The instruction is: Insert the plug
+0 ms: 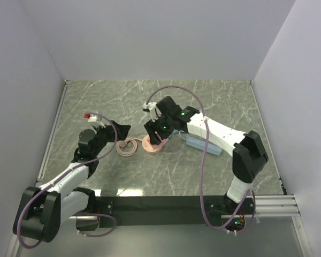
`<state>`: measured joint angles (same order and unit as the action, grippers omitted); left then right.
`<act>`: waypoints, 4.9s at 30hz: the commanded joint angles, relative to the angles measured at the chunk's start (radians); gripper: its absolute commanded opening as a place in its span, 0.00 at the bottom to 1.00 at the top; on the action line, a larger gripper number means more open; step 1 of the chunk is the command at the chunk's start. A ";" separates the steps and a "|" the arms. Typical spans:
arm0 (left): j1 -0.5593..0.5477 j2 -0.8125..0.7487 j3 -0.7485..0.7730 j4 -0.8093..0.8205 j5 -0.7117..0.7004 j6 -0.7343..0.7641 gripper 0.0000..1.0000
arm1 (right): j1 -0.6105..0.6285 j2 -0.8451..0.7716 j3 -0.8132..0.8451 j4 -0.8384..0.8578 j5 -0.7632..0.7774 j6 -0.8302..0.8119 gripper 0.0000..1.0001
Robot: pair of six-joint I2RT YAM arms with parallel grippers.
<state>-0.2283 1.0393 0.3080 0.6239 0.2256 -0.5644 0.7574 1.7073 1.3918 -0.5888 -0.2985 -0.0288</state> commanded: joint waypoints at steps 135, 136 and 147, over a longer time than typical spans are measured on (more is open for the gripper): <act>0.069 -0.179 -0.096 0.025 0.130 -0.045 0.96 | 0.141 0.310 0.205 -0.244 0.389 0.408 0.00; 0.069 -0.180 -0.098 0.025 0.129 -0.045 0.96 | 0.149 0.308 0.193 -0.243 0.389 0.412 0.00; 0.069 -0.190 -0.099 0.020 0.124 -0.043 0.96 | 0.158 0.252 0.087 -0.184 0.418 0.471 0.00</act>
<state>-0.1650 0.8688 0.2169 0.6205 0.3431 -0.5991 0.8993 1.9736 1.5440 -0.7181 0.1230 0.4023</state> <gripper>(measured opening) 0.957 0.690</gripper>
